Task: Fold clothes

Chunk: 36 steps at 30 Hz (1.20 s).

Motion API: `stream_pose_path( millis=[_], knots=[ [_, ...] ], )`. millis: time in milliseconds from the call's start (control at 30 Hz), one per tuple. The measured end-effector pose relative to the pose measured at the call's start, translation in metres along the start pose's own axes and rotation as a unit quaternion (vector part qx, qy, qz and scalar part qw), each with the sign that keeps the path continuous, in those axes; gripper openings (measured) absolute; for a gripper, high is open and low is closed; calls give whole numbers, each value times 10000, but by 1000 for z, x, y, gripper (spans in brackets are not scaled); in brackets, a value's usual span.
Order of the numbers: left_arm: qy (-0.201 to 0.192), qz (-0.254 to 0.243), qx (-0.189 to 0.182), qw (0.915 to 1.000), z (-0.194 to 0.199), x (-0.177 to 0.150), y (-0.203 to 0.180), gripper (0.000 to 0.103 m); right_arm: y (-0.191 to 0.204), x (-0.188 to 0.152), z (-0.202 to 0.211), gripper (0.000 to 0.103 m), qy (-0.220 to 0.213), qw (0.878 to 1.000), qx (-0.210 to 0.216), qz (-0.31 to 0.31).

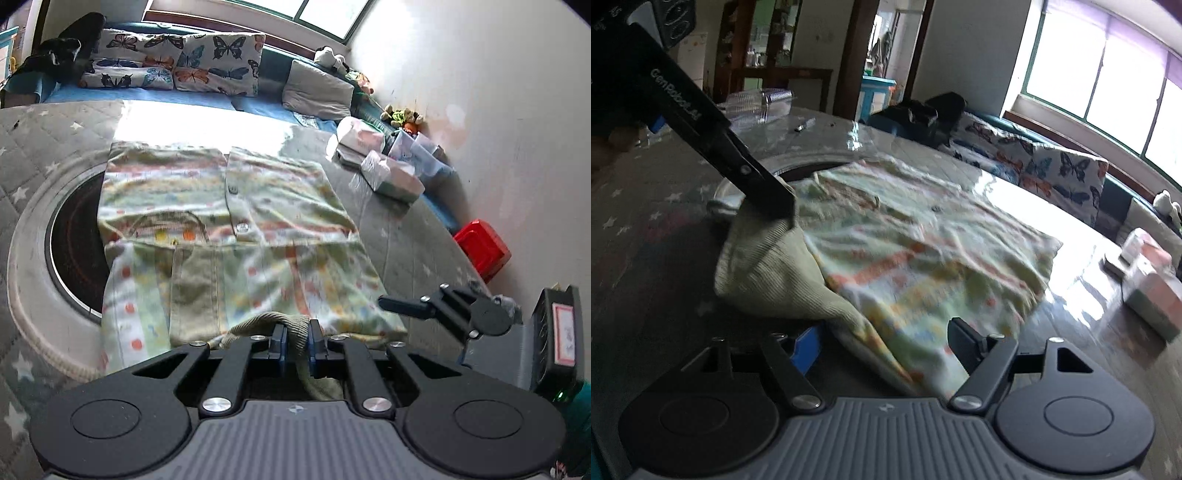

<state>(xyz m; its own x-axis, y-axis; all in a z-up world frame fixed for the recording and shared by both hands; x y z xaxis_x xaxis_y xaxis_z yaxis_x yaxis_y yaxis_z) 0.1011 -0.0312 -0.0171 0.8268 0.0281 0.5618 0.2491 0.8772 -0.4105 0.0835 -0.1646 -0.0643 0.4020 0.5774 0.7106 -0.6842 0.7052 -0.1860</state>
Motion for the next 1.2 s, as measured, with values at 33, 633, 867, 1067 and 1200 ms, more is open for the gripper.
stream_pose_path(
  millis=[33,633,867,1067,1200],
  knots=[
    [-5,31,-10,10000,-1,2,2,11,2,4,-3,70,-27,10000,32,7],
    [-564,-736,942,9912,39,-17,40,76,-26,58,-5,15,-312,9897,773,-1163],
    [-544,-1680,1493,9729,18,-25,42,76,-28,63,-5,14,-363,9892,731,-1220],
    [-595,-2169,1733,9588,7,-30,49,45,-28,58,-4,13,-395,9876,721,-1340],
    [-751,-2225,1627,9583,9,-27,50,25,-26,54,-2,11,-413,9868,702,-1398]
  ],
)
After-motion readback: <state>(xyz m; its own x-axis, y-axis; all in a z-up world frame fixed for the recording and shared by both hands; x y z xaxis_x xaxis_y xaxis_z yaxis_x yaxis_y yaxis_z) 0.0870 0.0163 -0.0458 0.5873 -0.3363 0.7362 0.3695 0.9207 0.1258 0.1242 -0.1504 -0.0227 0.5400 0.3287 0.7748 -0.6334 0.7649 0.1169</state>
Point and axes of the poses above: each gripper's, at about its wrist camera, not at the fingertips, and z roughly against the way its jaws point, y to its left, x to its top, the point moved 9 cm from there along -z, roughly the way its jaws point, and after that the axes turned 4 degrees about y, right-handed, at the moved point
